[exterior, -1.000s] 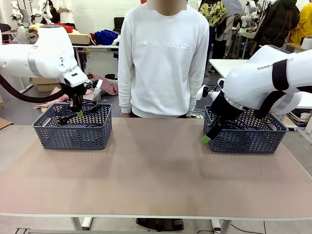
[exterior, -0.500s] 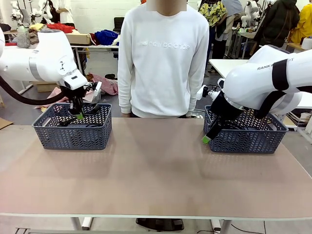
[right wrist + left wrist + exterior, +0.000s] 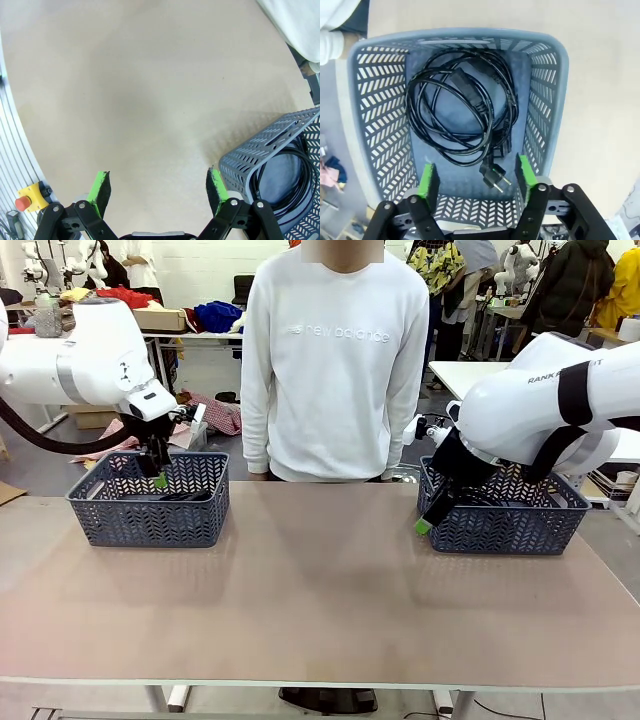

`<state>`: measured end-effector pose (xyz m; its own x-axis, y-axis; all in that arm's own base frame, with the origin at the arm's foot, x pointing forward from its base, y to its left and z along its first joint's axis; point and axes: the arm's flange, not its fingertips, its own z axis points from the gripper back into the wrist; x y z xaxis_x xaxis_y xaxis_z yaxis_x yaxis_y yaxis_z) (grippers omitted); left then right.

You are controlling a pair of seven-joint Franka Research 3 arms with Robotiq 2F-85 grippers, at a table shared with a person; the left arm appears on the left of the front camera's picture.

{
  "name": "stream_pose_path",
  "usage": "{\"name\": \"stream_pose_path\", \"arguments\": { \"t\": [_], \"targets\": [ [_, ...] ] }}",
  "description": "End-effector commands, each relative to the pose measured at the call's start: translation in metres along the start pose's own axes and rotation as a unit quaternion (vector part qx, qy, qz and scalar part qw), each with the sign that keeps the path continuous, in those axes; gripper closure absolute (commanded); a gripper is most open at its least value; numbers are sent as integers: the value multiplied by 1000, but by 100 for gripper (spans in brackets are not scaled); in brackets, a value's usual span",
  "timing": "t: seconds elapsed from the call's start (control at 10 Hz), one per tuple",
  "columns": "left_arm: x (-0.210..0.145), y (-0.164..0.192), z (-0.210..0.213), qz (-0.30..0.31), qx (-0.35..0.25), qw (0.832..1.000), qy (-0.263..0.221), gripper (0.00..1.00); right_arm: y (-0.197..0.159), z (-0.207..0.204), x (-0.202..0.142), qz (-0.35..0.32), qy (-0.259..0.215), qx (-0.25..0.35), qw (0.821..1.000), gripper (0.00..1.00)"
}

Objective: Organize the cables according to human instructions.
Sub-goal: Pick up a bundle of cables and place it in the basket indicated by the human.

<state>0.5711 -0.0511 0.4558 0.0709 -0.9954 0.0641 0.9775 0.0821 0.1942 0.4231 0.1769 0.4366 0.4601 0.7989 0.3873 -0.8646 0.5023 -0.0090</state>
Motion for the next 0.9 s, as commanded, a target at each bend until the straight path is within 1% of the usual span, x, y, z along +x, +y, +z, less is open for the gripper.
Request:
{"name": "stream_pose_path", "arguments": {
  "t": [0.0, 0.1, 0.3, 0.4, 0.5, 0.6, 0.8],
  "targets": [
    [-5, 7, 4, 9, -11, 1000, -13, 7, 0, 1, 2, -1, -1, -1, 1000, 0],
    [-5, 8, 4, 12, -15, 1000, -14, 0, 0, 1, 2, -1, -1, -1, 1000, 0],
    [-6, 10, 2, 16, -22, 999, -18, 0, 0, 1, 2, -1, -1, -1, 1000, 0],
    [-5, 10, 1, 18, -17, 999, -34, 0, 0, 1, 2, -1, -1, -1, 1000, 0],
    [-4, 10, -1, 47, -41, 997, -48, 0, 0, 1, 2, -1, -1, -1, 1000, 0],
    [-1, 7, 0, 14, -15, 1000, -13, 0, 0, 1, 2, -1, -1, -1, 1000, 0],
    [-1, 7, 0, 14, -15, 1000, -13, 0, 0, 1, 2, -1, -1, -1, 1000, 0]
  ]
}}
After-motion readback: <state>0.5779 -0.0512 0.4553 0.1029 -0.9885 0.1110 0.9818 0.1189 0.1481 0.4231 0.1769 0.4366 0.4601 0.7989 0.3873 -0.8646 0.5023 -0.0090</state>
